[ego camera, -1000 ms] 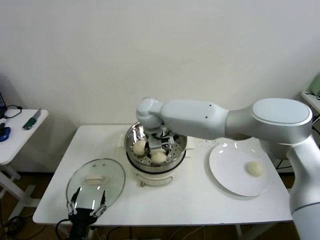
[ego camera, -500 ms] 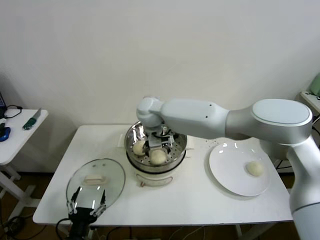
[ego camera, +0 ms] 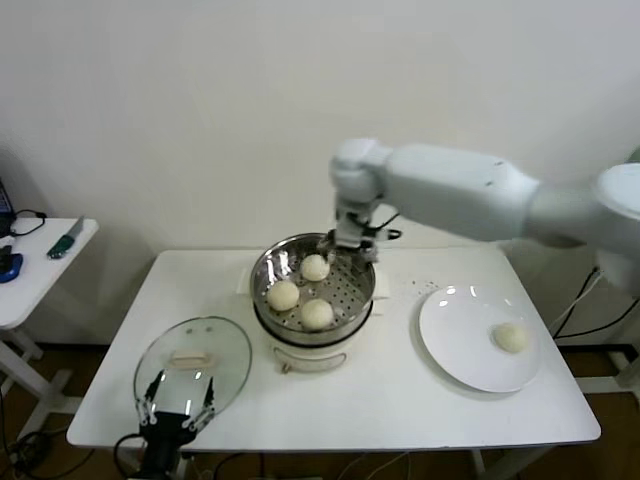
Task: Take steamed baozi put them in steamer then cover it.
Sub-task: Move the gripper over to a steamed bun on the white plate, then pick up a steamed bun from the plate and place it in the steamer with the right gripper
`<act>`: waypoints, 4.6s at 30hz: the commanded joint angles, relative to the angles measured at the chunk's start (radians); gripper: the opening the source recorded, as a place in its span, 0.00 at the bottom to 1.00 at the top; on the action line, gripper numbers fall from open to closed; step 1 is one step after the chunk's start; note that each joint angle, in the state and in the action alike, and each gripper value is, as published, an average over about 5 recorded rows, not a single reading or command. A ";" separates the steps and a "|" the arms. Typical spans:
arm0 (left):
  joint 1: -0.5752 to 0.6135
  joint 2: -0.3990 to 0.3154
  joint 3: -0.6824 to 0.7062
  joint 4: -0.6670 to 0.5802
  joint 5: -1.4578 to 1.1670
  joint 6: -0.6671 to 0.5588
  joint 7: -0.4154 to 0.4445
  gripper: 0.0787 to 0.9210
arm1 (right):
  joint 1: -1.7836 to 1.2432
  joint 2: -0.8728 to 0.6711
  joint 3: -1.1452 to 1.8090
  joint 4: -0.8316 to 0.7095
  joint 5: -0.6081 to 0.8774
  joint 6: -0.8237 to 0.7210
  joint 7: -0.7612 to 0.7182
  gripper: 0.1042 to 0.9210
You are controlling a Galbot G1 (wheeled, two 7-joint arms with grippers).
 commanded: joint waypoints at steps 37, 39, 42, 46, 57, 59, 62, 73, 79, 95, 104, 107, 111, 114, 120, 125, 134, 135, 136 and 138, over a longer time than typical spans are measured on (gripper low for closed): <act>-0.027 -0.025 0.010 -0.027 0.041 0.042 0.001 0.88 | -0.751 -0.577 0.658 -0.359 -0.172 -0.310 0.010 0.88; -0.027 -0.024 0.008 -0.024 0.041 0.042 0.001 0.88 | -0.750 -0.552 0.658 -0.375 -0.175 -0.310 0.011 0.88; -0.027 -0.022 0.005 -0.021 0.040 0.042 0.001 0.88 | -0.747 -0.513 0.657 -0.395 -0.178 -0.311 0.013 0.88; -0.030 -0.020 0.002 -0.018 0.040 0.044 0.001 0.88 | -0.736 -0.463 0.646 -0.422 -0.180 -0.312 0.016 0.88; -0.041 -0.018 -0.001 -0.011 0.036 0.047 0.000 0.88 | -0.715 -0.407 0.596 -0.466 -0.202 -0.311 0.010 0.88; -0.042 -0.018 -0.001 -0.010 0.036 0.047 0.000 0.88 | -0.713 -0.403 0.594 -0.475 -0.213 -0.306 0.007 0.88; -0.043 -0.018 -0.001 -0.008 0.036 0.047 0.001 0.88 | -0.711 -0.399 0.594 -0.486 -0.228 -0.295 0.003 0.88; -0.033 -0.015 -0.005 -0.011 0.031 0.045 0.001 0.88 | -0.698 -0.410 0.584 -0.488 -0.233 -0.273 -0.001 0.73; -0.032 -0.018 0.000 -0.011 0.033 0.042 0.002 0.88 | -0.656 -0.430 0.544 -0.471 -0.151 -0.285 -0.004 0.69; -0.045 -0.019 0.045 -0.026 0.035 0.040 0.027 0.88 | 0.057 -0.323 -0.161 -0.295 0.623 -0.496 0.068 0.68; 0.004 -0.010 0.061 -0.078 -0.036 0.040 0.045 0.88 | 0.177 -0.165 -0.293 -0.146 0.931 -0.590 0.166 0.68; 0.014 -0.005 0.067 -0.085 -0.033 0.035 0.053 0.88 | 0.200 -0.093 -0.336 -0.129 0.988 -0.606 0.185 0.68; 0.025 0.002 0.076 -0.091 -0.017 0.030 0.059 0.88 | 0.218 0.005 -0.390 -0.133 1.035 -0.615 0.199 0.68; 0.028 0.003 0.075 -0.101 -0.010 0.034 0.061 0.88 | 0.204 0.062 -0.413 -0.140 1.045 -0.621 0.210 0.69; 0.022 0.003 0.070 -0.108 0.007 0.037 0.054 0.88 | 0.131 0.147 -0.423 -0.172 1.026 -0.628 0.233 0.70; 0.009 0.016 0.055 -0.083 0.000 0.032 0.047 0.88 | 0.062 0.211 -0.422 -0.245 1.013 -0.629 0.237 0.70; -0.016 0.031 0.038 -0.037 -0.005 0.028 0.041 0.88 | -0.044 0.265 -0.413 -0.364 0.917 -0.615 0.202 0.70; -0.019 0.032 0.038 -0.033 -0.005 0.028 0.040 0.88 | -0.053 0.268 -0.411 -0.377 0.902 -0.613 0.197 0.70; -0.021 0.032 0.038 -0.029 -0.005 0.028 0.040 0.88 | -0.060 0.270 -0.410 -0.387 0.892 -0.611 0.192 0.70; -0.026 0.033 0.039 -0.021 -0.004 0.029 0.035 0.88 | -0.069 0.271 -0.411 -0.398 0.881 -0.609 0.186 0.70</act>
